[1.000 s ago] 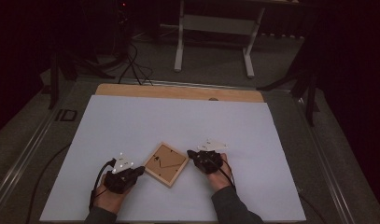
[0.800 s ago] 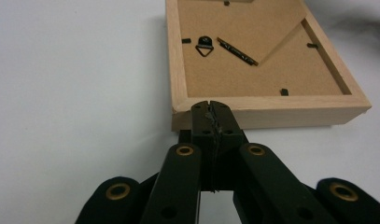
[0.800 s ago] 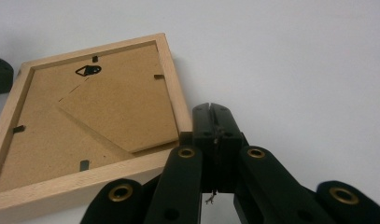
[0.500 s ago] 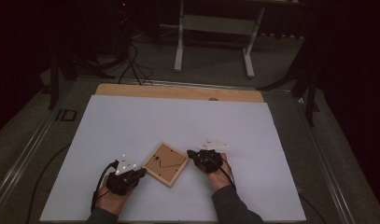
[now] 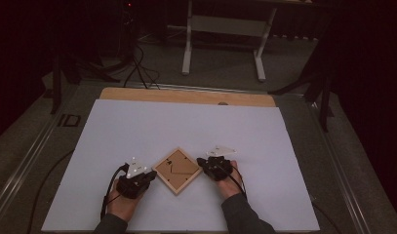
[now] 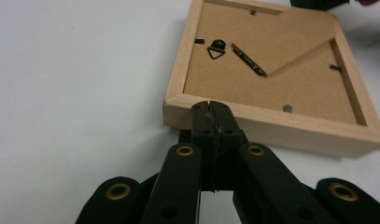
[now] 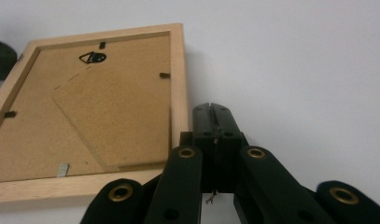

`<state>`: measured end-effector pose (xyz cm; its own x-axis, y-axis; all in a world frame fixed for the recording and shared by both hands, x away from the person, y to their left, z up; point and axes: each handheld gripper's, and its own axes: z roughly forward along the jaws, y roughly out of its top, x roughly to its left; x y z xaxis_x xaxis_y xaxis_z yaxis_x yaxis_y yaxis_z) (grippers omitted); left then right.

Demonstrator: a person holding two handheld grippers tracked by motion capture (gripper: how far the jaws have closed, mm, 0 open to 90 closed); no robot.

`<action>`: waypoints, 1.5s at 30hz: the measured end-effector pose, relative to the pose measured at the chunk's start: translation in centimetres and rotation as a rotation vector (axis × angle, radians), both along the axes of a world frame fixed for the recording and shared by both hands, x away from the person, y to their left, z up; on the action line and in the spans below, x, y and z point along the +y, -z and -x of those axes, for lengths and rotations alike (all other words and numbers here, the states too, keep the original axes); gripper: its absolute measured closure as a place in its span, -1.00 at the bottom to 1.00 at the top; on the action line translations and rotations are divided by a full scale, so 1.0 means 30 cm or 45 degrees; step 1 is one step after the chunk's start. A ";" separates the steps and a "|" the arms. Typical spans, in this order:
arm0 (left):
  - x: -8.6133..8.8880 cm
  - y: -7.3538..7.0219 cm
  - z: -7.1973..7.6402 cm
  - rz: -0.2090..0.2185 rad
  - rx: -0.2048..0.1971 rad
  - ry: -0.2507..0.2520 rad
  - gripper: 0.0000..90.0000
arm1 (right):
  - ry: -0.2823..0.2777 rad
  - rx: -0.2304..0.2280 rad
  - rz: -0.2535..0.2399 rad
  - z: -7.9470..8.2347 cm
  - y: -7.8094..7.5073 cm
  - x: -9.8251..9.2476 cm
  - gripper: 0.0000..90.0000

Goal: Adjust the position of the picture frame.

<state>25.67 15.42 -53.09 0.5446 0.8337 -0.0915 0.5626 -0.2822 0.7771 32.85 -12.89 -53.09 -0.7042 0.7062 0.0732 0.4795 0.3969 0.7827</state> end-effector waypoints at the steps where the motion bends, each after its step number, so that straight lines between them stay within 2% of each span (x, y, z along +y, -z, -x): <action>1: -0.001 0.001 -0.005 0.008 0.000 -0.005 0.99 | 0.000 0.000 0.007 0.001 0.001 0.001 1.00; 4: 0.002 0.004 -0.018 0.029 0.004 -0.018 0.99 | -0.008 -0.005 0.026 0.007 0.001 0.005 1.00; 10: 0.002 0.000 -0.033 0.030 0.000 -0.031 0.99 | -0.018 0.001 0.030 0.011 0.003 0.010 1.00; 20: 0.001 0.012 -0.101 0.083 -0.007 -0.070 1.00 | -0.010 0.006 0.043 0.020 0.001 0.005 1.00; 22: 0.001 0.009 -0.115 0.065 -0.011 -0.077 1.00 | -0.020 -0.001 0.048 0.028 0.001 0.007 1.00; 24: 0.000 0.008 -0.129 0.051 -0.014 -0.088 1.00 | -0.035 -0.007 0.068 0.040 -0.002 0.013 1.00; 28: 0.007 0.010 -0.149 0.080 -0.004 -0.100 1.00 | -0.058 -0.030 0.100 0.058 -0.005 0.024 1.00; 33: 0.015 0.011 -0.155 0.103 0.012 -0.109 1.00 | -0.078 -0.022 0.106 0.074 -0.007 0.030 1.00; 45: 0.036 0.012 -0.164 0.105 0.021 -0.130 1.00 | -0.149 -0.023 0.106 0.131 -0.011 0.065 1.00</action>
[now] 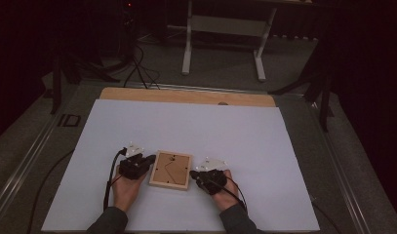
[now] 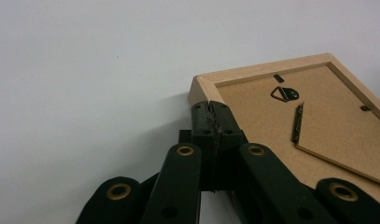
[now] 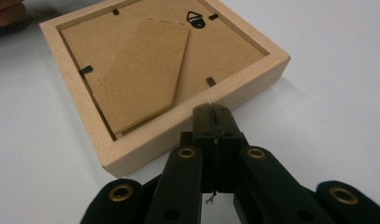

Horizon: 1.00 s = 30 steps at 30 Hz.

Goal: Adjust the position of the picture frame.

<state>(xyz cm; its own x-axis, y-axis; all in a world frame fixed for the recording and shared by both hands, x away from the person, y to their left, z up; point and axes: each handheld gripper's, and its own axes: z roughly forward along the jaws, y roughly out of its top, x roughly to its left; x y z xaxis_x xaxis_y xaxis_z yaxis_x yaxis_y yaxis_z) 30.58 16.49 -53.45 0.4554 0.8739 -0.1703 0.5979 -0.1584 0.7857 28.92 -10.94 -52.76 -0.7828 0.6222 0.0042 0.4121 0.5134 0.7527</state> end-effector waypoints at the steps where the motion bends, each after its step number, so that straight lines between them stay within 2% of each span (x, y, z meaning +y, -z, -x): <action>1: 0.001 0.000 0.000 0.001 0.001 -0.001 1.00 | -0.003 0.002 -0.001 0.001 0.000 0.001 1.00; 7: 0.009 0.000 -0.003 -0.007 -0.002 -0.010 1.00 | -0.031 0.000 0.003 0.020 -0.001 0.016 1.00; 11: 0.016 0.001 -0.003 -0.009 -0.009 -0.008 1.00 | -0.075 -0.010 0.007 0.024 -0.002 0.026 1.00; 13: 0.016 0.000 -0.001 -0.014 -0.014 -0.003 0.99 | -0.086 -0.008 -0.014 0.016 -0.006 0.025 1.00; 16: 0.019 -0.007 0.004 -0.012 -0.039 0.005 0.99 | -0.075 -0.030 -0.022 -0.001 -0.012 0.030 1.00; 20: 0.025 -0.017 0.013 -0.004 -0.046 0.007 0.99 | -0.060 -0.055 -0.038 -0.019 -0.023 0.030 1.00; 30: 0.023 -0.052 0.062 0.001 -0.087 0.067 0.99 | -0.023 -0.069 -0.089 -0.054 -0.043 0.017 1.00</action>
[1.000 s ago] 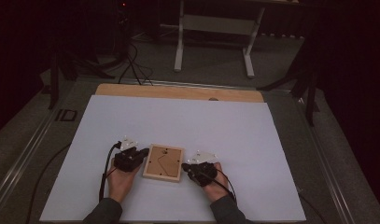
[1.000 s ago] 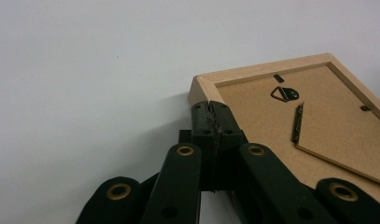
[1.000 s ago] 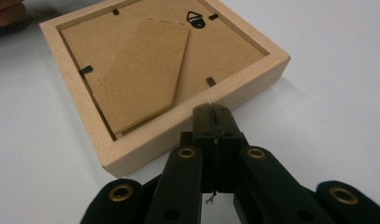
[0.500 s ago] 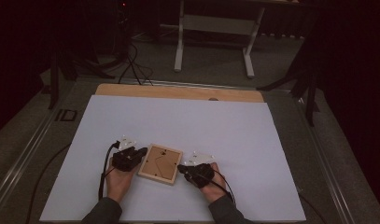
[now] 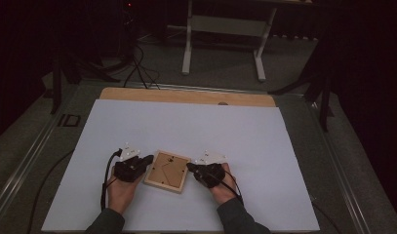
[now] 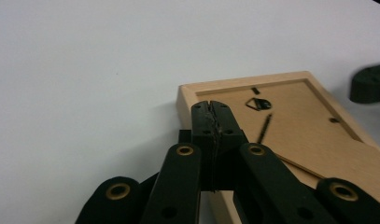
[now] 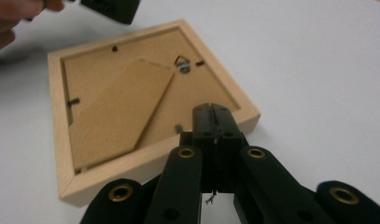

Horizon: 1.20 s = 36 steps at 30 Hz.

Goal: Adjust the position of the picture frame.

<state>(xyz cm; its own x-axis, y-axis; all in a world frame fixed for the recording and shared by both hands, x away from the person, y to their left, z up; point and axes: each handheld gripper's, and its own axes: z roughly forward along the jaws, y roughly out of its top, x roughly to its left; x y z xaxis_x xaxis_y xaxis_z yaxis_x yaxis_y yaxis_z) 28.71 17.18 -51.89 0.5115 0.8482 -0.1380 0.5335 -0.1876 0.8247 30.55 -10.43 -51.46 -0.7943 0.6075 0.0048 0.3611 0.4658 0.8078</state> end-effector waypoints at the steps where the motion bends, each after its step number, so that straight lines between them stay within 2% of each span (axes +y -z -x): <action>1: 0.000 -0.003 0.006 -0.006 -0.004 0.013 0.99 | 0.004 -0.001 -0.002 -0.007 -0.001 0.000 1.00; 7: 0.003 -0.010 0.049 0.015 -0.010 0.046 0.99 | 0.038 0.044 -0.056 -0.054 0.008 0.013 1.00; 10: 0.002 -0.013 0.066 0.033 -0.015 0.050 0.99 | 0.037 0.048 -0.042 -0.069 0.013 0.033 1.00; 17: 0.002 -0.005 0.124 0.017 0.002 0.083 0.99 | 0.044 0.046 0.041 -0.090 0.018 0.077 1.00; 26: -0.008 0.003 0.194 -0.010 0.000 0.100 0.99 | 0.056 0.061 0.044 -0.100 0.015 0.072 1.00; 30: -0.017 0.015 0.218 -0.039 0.032 0.109 0.99 | 0.051 0.064 0.044 -0.102 0.015 0.071 1.00; 33: -0.024 0.028 0.224 -0.067 0.058 0.112 1.00 | 0.050 0.064 0.045 -0.102 0.015 0.070 1.00; 36: -0.024 0.032 0.221 -0.073 0.065 0.099 1.00 | 0.053 0.067 0.050 -0.101 0.014 0.064 1.00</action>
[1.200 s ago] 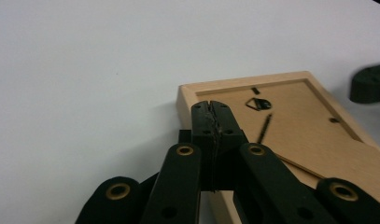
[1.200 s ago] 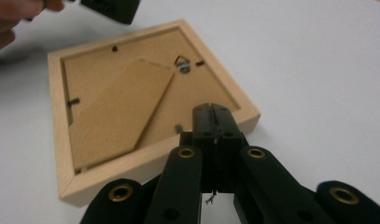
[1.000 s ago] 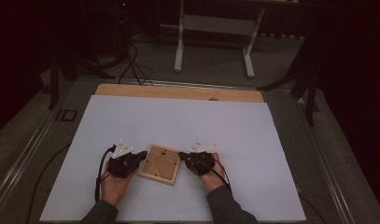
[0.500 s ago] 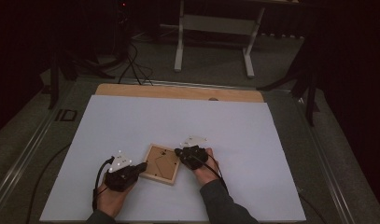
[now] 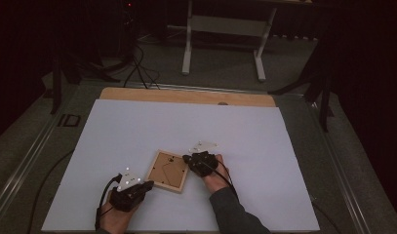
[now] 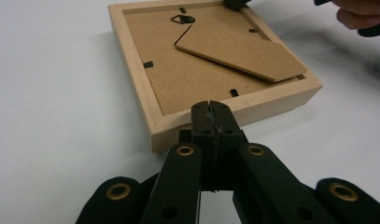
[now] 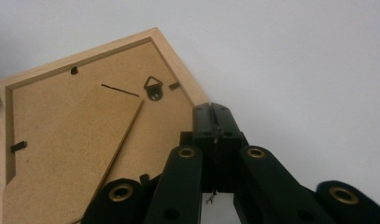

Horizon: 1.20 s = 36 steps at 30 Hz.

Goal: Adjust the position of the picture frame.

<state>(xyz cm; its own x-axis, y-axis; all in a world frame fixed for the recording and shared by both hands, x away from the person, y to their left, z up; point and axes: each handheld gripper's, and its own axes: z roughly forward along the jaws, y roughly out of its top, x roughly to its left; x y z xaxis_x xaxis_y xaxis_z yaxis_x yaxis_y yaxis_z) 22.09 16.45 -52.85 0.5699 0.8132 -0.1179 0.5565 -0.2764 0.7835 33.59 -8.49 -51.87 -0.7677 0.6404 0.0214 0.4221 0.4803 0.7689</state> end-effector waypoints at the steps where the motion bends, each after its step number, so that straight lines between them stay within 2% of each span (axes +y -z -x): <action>1: 0.000 0.001 -0.002 -0.007 0.002 -0.002 1.00 | 0.000 0.000 0.001 0.000 -0.001 -0.003 1.00; 7: -0.008 0.015 -0.019 -0.021 0.024 -0.023 1.00 | 0.007 0.009 0.012 0.003 -0.005 -0.022 1.00; 14: -0.024 0.010 -0.048 -0.032 -0.002 -0.018 1.00 | 0.010 0.015 0.033 0.011 -0.010 -0.050 1.00; 16: -0.029 0.009 -0.067 -0.011 -0.004 -0.021 1.00 | 0.015 0.018 0.036 0.018 -0.011 -0.062 1.00; 20: -0.033 0.015 -0.092 0.035 0.024 -0.027 1.00 | 0.028 0.025 0.038 0.037 -0.013 -0.090 1.00; 25: -0.053 0.016 -0.110 0.018 0.030 -0.018 1.00 | 0.027 0.029 0.040 0.059 -0.014 -0.118 1.00; 28: -0.061 0.017 -0.130 0.019 0.030 -0.017 1.00 | 0.030 0.051 0.047 0.070 -0.020 -0.129 1.00; 31: -0.074 0.021 -0.147 0.004 0.005 -0.019 1.00 | 0.035 0.032 0.063 0.086 -0.024 -0.138 1.00; 36: -0.080 0.028 -0.172 -0.006 0.023 -0.026 1.00 | 0.068 -0.008 0.077 0.100 -0.035 -0.167 1.00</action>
<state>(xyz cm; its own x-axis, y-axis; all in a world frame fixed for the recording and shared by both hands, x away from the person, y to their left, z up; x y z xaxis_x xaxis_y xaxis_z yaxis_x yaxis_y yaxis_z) 27.25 14.06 -53.69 0.5511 0.8251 -0.1243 0.5762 -0.2687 0.7719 30.60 -13.51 -50.82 -0.7322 0.6807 -0.0233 0.4437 0.5027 0.7419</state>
